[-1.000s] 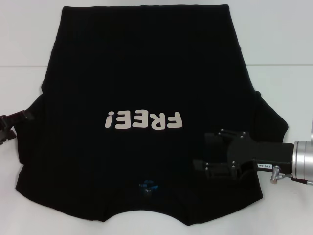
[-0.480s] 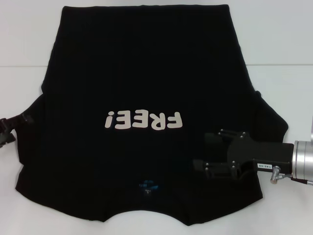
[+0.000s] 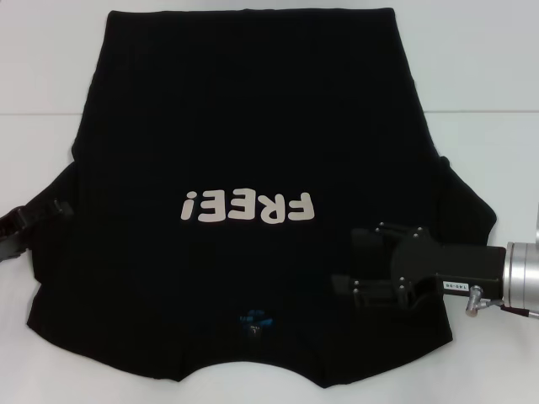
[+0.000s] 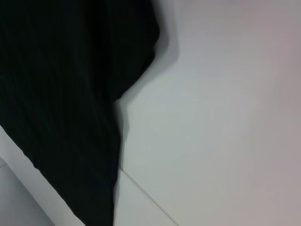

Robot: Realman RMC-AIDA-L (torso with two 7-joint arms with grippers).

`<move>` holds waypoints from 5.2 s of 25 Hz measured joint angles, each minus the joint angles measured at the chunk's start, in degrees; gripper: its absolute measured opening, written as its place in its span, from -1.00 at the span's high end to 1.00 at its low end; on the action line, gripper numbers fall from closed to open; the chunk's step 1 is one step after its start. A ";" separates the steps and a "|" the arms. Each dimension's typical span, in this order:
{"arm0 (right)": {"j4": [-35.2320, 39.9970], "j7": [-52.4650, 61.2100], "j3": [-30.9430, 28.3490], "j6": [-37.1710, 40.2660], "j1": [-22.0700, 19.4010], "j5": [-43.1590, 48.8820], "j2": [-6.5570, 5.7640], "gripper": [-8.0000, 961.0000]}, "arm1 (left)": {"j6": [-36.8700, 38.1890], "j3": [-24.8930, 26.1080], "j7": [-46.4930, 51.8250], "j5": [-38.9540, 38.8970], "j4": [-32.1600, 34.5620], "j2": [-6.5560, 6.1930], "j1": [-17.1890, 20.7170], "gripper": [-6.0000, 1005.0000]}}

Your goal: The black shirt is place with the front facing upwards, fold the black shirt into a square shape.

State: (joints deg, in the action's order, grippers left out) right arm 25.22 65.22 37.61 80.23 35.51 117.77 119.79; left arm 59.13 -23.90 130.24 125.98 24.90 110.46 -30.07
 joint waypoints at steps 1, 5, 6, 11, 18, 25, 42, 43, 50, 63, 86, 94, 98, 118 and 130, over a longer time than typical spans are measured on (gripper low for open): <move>0.00 0.00 0.00 0.01 0.00 0.00 0.00 -0.86 | 0.02 0.05 0.01 0.01 0.05 0.01 0.00 -0.85; 0.00 0.00 0.00 0.01 0.00 0.00 0.00 -0.86 | 0.04 0.05 0.05 0.07 0.12 0.02 0.00 -0.86; 0.00 0.00 0.00 0.01 0.00 0.00 0.00 -0.86 | 0.04 -0.01 0.15 0.09 0.11 -0.01 -0.03 -0.85; 0.00 0.00 0.00 0.02 0.00 0.00 0.00 -0.86 | 0.05 -1.30 0.84 0.29 -0.02 -0.38 -0.41 -0.78; 0.08 0.00 -0.06 0.02 0.00 0.00 0.00 -0.86 | -1.04 -2.54 0.89 0.33 0.40 -0.40 -0.53 -0.55; 0.09 0.00 0.01 0.02 0.00 0.00 0.00 -0.86 | -2.49 -2.50 0.89 0.31 0.45 -0.36 -0.50 -0.07; 0.09 0.00 -0.14 0.02 0.00 0.00 0.00 -0.86 | -3.05 -1.95 0.66 1.31 0.70 -0.27 -0.41 0.96; 0.09 0.00 -0.17 0.02 -0.01 0.00 0.00 -0.86 | -3.11 -1.69 0.73 1.21 0.83 -0.27 -0.28 0.97; 0.00 0.00 -0.35 -0.02 -0.08 0.00 0.00 -0.86 | -3.23 -1.00 0.95 1.38 2.36 -0.58 0.27 0.98; 0.00 0.00 -0.42 0.02 -0.27 0.00 0.00 -0.86 | -3.67 0.60 1.80 1.57 4.98 -1.35 1.80 0.98; 0.00 0.00 -0.32 -0.39 -0.18 0.00 0.09 -0.86 | -3.24 4.25 0.13 1.12 6.07 -0.77 2.32 0.98; 0.00 0.00 -0.20 -0.48 -0.18 0.02 0.09 -0.86 | 3.82 4.16 -0.36 1.25 12.07 1.71 0.13 0.96; -0.05 0.00 -0.11 -0.73 -0.18 0.05 0.09 -0.86 | 7.84 2.46 -0.36 1.35 14.90 3.08 -1.23 0.95; -0.62 0.48 -0.49 -0.96 -0.37 0.01 0.00 -0.86 | 21.98 -1.35 -11.30 -9.96 6.83 4.27 -2.72 0.70; 15.78 45.44 -1.21 -1.70 0.04 8.43 -3.99 -0.86 | 34.98 -1.92 -43.61 -10.94 6.10 4.74 1.97 -0.31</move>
State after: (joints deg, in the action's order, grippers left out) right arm 41.00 110.65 36.41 78.52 35.55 126.20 115.80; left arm 94.11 -25.82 86.63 115.04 31.00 115.19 -28.10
